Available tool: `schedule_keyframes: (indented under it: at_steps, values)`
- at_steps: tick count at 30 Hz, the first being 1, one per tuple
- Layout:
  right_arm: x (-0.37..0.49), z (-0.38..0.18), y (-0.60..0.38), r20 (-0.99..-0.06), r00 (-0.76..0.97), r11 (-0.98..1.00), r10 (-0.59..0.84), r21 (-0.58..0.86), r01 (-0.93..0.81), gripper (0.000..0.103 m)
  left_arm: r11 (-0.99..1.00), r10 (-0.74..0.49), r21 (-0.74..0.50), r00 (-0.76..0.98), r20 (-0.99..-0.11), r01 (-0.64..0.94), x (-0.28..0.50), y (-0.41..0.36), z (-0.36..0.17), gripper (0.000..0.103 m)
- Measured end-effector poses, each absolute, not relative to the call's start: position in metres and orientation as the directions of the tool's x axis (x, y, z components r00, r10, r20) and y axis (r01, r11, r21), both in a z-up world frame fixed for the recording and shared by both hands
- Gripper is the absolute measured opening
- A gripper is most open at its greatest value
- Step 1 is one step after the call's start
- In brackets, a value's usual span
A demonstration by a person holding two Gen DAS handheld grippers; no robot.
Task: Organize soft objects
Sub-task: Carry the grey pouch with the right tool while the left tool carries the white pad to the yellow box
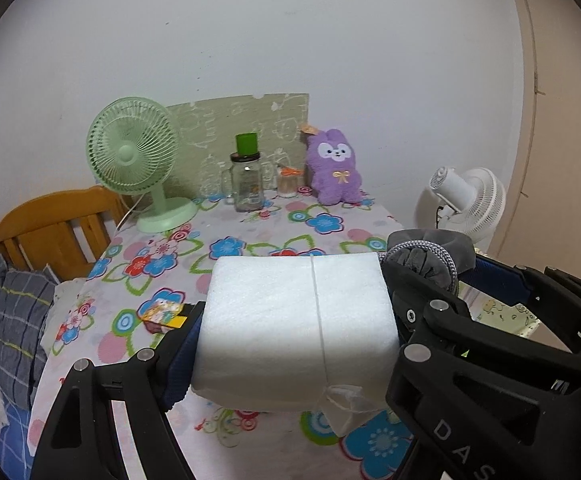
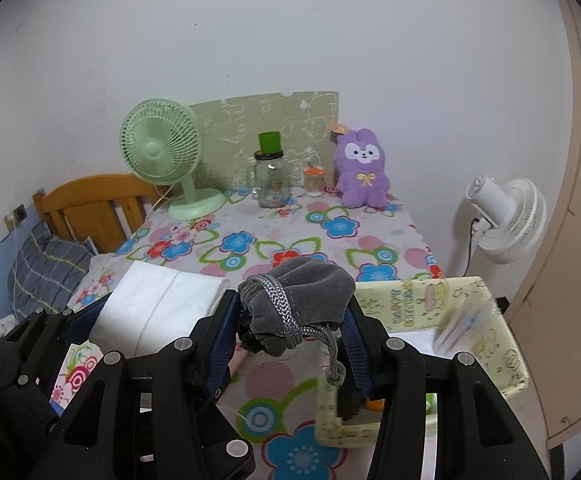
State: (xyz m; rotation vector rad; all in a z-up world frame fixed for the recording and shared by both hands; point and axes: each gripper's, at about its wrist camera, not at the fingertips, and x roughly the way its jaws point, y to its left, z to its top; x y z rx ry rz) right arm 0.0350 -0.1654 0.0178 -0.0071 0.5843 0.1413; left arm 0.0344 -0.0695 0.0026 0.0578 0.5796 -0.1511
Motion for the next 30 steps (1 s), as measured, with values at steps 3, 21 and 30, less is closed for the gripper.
schedule_keyframes:
  at_steps: [3, 21, 30]
  values:
    - [0.035, 0.017, -0.178, -0.547, 0.828, 0.991, 0.127, 0.042, -0.125, 0.053, 0.985, -0.133, 0.022, 0.824, -0.55, 0.173, 0.035, -0.081, 0.002, 0.083]
    - [0.046, 0.008, -0.242, -0.563, 0.826, 0.999, 0.036, 0.042, -0.015, 0.053, 0.96, -0.221, 0.016, 0.793, -0.568, 0.28, 0.052, -0.145, -0.006, 0.083]
    - [0.054, 0.0, -0.273, -0.577, 0.817, 0.999, -0.006, 0.036, 0.033, 0.053, 0.945, -0.26, 0.008, 0.769, -0.583, 0.326, 0.063, -0.176, -0.014, 0.083]
